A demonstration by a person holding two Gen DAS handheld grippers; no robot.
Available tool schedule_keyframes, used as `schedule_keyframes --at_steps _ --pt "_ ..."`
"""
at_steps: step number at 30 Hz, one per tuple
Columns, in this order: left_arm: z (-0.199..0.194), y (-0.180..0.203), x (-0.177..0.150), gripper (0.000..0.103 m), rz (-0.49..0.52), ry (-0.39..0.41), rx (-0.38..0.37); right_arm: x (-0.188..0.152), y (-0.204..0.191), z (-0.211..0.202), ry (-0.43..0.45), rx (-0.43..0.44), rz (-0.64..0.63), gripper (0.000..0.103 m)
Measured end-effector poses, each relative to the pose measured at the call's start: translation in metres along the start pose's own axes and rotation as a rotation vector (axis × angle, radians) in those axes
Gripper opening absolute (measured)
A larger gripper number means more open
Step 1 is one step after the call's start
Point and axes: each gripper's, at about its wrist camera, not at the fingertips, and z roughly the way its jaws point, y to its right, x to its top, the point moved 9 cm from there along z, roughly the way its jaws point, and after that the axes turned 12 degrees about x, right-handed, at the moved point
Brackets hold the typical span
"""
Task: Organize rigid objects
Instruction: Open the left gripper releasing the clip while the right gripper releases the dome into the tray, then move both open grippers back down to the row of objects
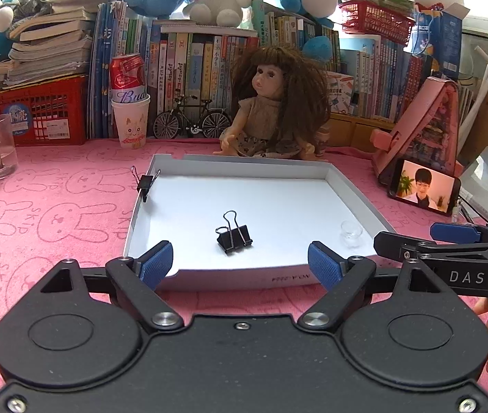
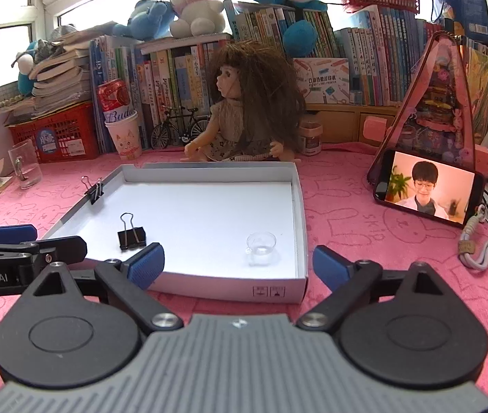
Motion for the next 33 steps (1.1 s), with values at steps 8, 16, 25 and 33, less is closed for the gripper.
schedule_keyframes --at_steps 8,16,25,33 --pt "-0.030 0.002 -0.024 0.086 0.018 0.022 -0.011 -0.018 -0.011 -0.028 0.041 0.025 0.002 0.101" --pt "-0.050 -0.002 -0.040 0.086 0.051 0.077 0.005 -0.038 -0.021 -0.048 0.068 0.008 -0.060 0.103" --pt "-0.068 -0.001 -0.061 0.087 0.061 0.111 -0.022 -0.059 -0.026 -0.057 0.075 -0.011 -0.080 0.103" --pt "-0.078 -0.011 -0.080 0.087 0.038 0.127 -0.005 -0.077 -0.026 -0.065 0.083 -0.064 -0.116 0.103"
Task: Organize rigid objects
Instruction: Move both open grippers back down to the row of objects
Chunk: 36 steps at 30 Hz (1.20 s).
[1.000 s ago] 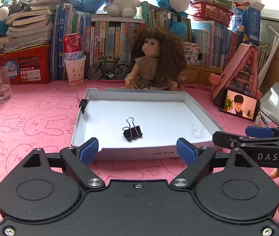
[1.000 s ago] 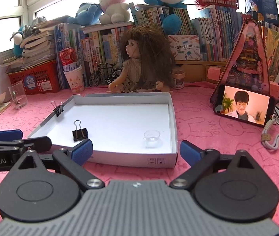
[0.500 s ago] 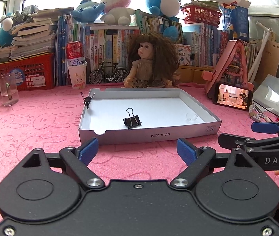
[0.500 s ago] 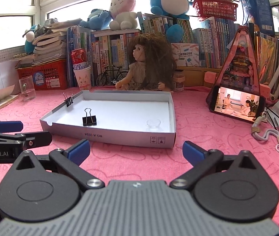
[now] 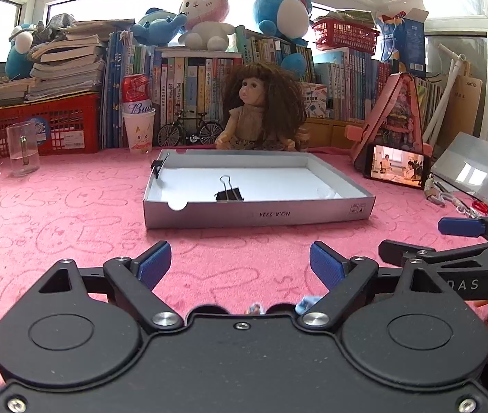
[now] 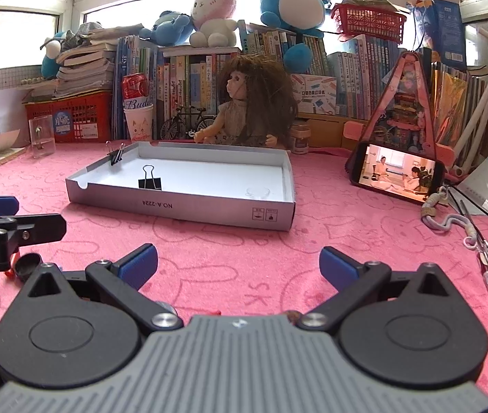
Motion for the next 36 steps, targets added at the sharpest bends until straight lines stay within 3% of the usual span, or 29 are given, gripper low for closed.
schedule_keyframes --at_steps 8,14,16,25,30,36 --pt "-0.007 -0.018 -0.014 0.086 0.014 0.007 0.068 -0.014 0.010 -0.009 0.003 -0.053 0.022 0.103" --pt "-0.018 -0.037 -0.023 0.078 -0.028 0.006 0.071 -0.026 0.022 -0.024 0.022 -0.092 0.053 0.101" --pt "-0.019 -0.047 -0.026 0.072 -0.052 -0.005 0.091 -0.029 0.023 -0.029 0.023 -0.101 0.051 0.099" --pt "-0.017 -0.065 -0.042 0.044 -0.123 -0.095 0.093 -0.042 0.002 -0.038 0.002 -0.046 -0.024 0.082" --pt "-0.015 -0.060 -0.043 0.038 -0.090 -0.096 0.095 -0.046 -0.004 -0.031 -0.022 -0.034 -0.018 0.072" --pt "-0.010 -0.070 -0.043 0.037 -0.100 -0.106 0.165 -0.047 -0.001 -0.028 -0.032 -0.052 -0.005 0.063"
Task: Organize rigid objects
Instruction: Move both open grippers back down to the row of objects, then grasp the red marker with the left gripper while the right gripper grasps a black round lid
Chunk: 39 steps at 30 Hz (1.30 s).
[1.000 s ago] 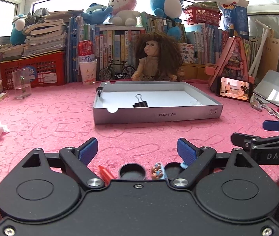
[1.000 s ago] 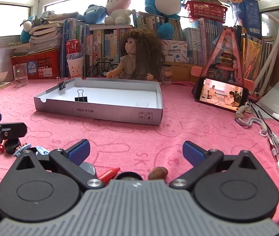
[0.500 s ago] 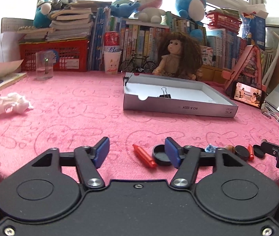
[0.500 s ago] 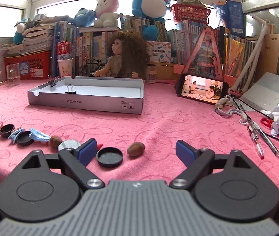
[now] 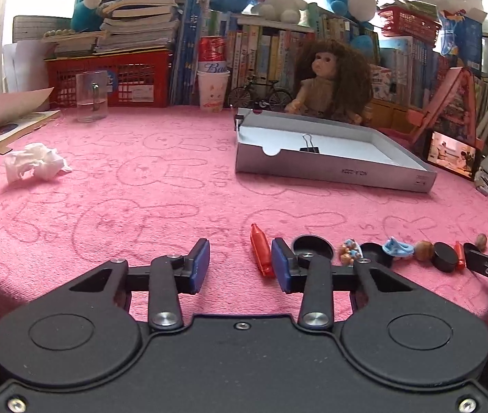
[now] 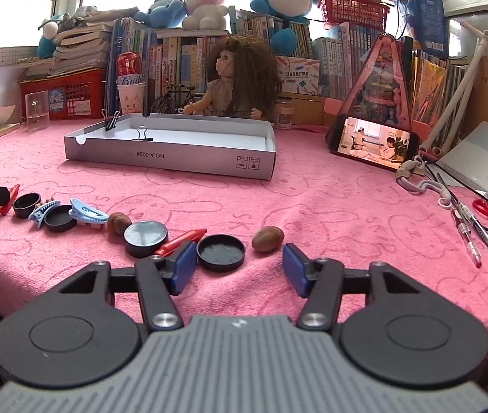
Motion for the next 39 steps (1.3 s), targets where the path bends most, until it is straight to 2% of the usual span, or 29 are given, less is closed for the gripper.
schedule_keyframes --at_steps 8,16,19,20,21,27,39 --pt "0.006 0.011 0.000 0.032 0.021 -0.011 -0.026 0.000 -0.004 0.002 0.002 0.020 0.007 0.052" --pt "0.012 0.019 0.000 0.029 0.071 0.011 0.017 0.002 -0.007 0.006 0.004 0.030 0.008 0.046" --pt "0.012 0.019 0.000 0.020 0.070 0.012 0.018 0.003 -0.010 0.008 0.005 0.039 0.004 0.037" --pt "0.012 0.019 0.000 0.012 0.064 0.011 0.014 0.003 -0.012 0.009 0.005 0.043 0.000 0.037" --pt "0.012 0.018 0.001 0.009 0.054 0.007 0.007 0.003 -0.013 0.009 0.004 0.046 -0.005 0.037" --pt "0.010 0.020 0.006 0.009 0.059 0.027 -0.009 0.008 -0.012 0.011 0.001 0.057 0.019 0.036" --pt "0.024 0.031 0.050 0.009 0.044 0.040 -0.028 0.041 0.000 0.023 0.036 0.041 0.052 0.036"
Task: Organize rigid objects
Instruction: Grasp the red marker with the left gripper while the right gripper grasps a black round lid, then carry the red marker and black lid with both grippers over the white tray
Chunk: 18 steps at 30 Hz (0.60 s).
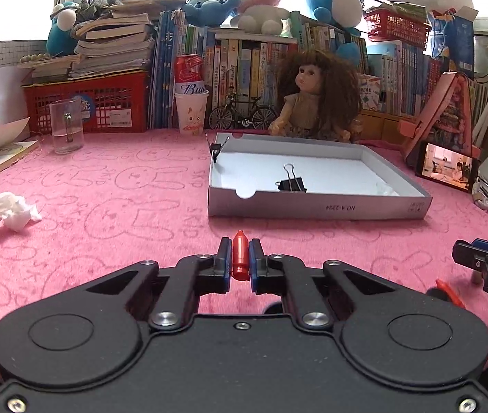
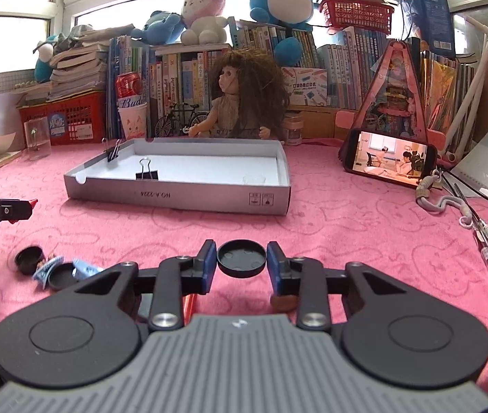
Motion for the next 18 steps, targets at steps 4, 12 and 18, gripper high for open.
schedule_keyframes --at_steps 4,12,18 --pt "0.011 0.005 0.015 0.009 -0.016 -0.013 -0.008 0.012 0.005 0.007 0.003 -0.003 0.012 0.036" --pt "0.031 0.016 0.038 0.009 -0.025 -0.010 -0.021 0.033 0.015 0.026 0.009 0.003 0.060 0.036" --pt "0.040 0.024 0.053 0.009 -0.042 -0.010 -0.039 0.051 0.017 0.039 0.028 0.018 0.075 0.036"
